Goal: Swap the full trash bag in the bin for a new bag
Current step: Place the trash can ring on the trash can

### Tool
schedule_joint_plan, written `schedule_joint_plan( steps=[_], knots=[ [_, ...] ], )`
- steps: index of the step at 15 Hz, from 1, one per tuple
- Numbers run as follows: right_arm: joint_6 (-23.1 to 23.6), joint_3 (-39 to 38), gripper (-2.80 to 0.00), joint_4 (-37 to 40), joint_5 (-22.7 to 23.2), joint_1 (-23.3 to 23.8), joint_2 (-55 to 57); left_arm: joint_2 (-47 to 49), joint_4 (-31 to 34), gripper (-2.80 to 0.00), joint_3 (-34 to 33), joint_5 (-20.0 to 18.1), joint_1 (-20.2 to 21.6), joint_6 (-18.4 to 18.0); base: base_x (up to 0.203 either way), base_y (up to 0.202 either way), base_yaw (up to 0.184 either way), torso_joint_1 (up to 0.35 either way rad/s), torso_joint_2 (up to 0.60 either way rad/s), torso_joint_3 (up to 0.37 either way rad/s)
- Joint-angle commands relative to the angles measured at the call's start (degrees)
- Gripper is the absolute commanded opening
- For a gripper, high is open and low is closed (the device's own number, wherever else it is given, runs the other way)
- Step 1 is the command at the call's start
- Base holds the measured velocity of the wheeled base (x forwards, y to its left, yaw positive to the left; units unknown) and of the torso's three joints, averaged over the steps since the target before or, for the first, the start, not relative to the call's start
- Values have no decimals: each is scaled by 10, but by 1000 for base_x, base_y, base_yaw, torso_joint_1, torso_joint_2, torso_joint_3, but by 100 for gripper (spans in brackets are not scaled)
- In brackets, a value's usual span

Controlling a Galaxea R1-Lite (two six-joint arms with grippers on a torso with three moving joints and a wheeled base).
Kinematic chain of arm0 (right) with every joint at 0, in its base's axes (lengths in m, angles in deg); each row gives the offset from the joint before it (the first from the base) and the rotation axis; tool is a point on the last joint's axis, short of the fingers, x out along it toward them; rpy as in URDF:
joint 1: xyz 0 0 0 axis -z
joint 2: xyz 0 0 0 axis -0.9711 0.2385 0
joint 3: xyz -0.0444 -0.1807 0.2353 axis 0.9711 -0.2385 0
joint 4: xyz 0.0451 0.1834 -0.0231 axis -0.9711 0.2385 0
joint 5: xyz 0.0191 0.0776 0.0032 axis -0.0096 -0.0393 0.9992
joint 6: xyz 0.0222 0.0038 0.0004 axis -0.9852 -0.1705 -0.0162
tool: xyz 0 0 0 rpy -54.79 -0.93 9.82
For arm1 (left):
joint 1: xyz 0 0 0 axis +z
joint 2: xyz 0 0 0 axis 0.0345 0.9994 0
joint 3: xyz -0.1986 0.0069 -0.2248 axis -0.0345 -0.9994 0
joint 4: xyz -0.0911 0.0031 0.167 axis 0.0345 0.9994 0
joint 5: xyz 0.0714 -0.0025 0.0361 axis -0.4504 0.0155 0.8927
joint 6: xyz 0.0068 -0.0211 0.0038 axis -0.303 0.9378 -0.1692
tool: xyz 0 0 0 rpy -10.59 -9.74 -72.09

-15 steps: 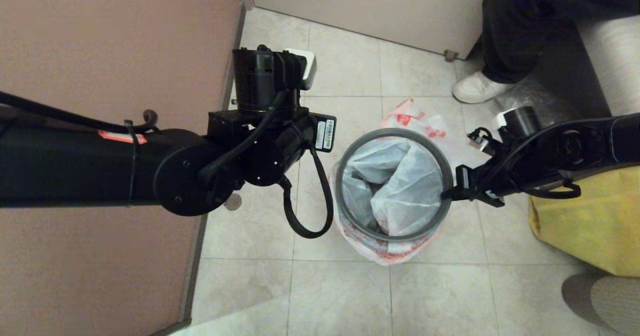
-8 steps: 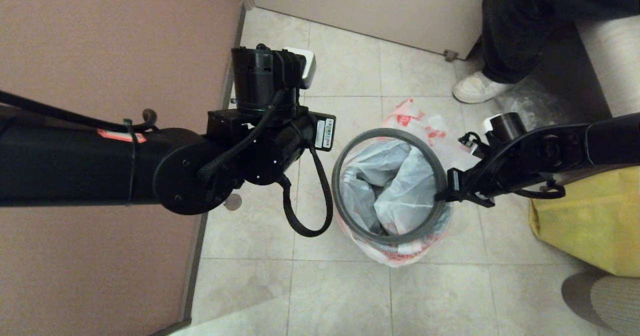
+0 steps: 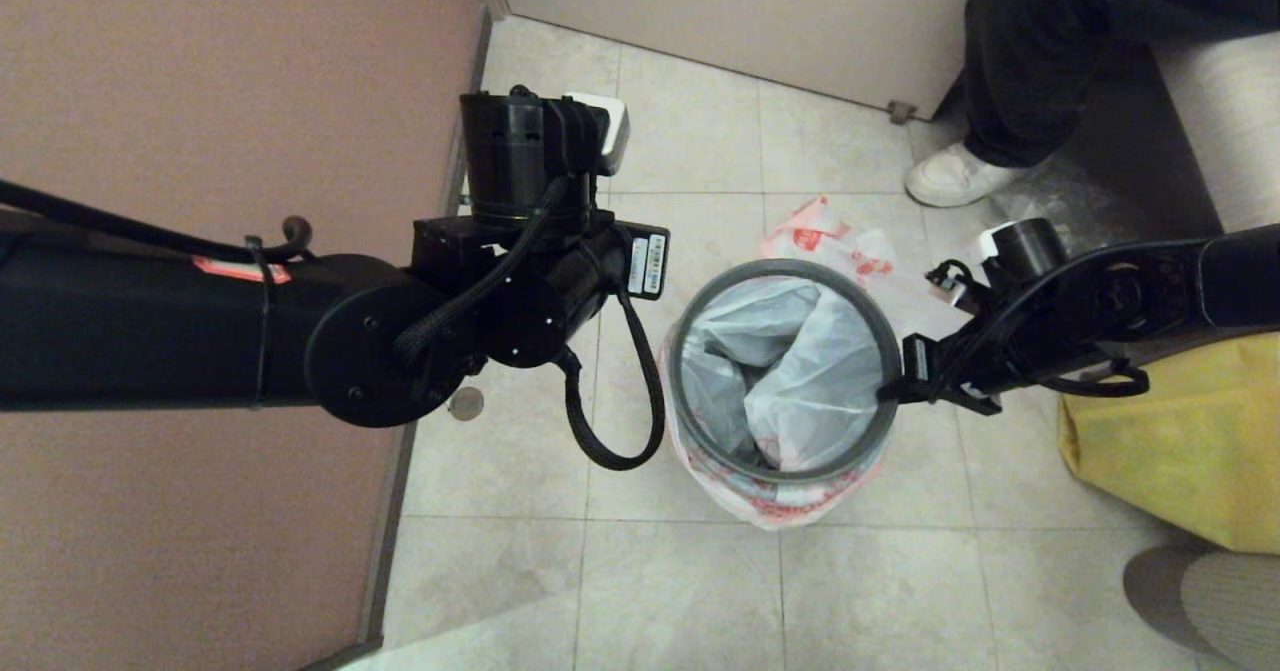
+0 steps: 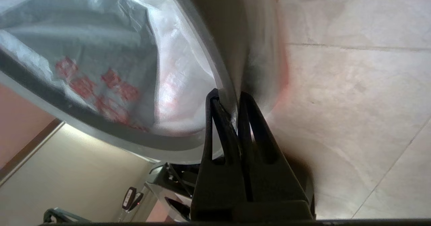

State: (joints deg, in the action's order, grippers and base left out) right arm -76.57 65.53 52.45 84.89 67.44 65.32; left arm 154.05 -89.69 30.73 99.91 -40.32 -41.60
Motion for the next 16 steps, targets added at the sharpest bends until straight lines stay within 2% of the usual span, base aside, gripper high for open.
schedule_joint_plan(
  steps=[1, 6, 16],
  knots=[
    [-2, -15, -280, 1, -3, -1, -18, -2, -1, -280, 0, 2, 0, 0, 0, 0, 0, 0, 0, 0],
    [0, -7, -280, -12, -15, 0, 30, 1, -1, -280, 0, 2, 0, 0, 0, 0, 0, 0, 0, 0],
    [1, 20, -280, -9, -20, -10, 47, 0, -1, -280, 0, 2, 1, 0, 0, 0, 0, 0, 0, 0]
  ],
)
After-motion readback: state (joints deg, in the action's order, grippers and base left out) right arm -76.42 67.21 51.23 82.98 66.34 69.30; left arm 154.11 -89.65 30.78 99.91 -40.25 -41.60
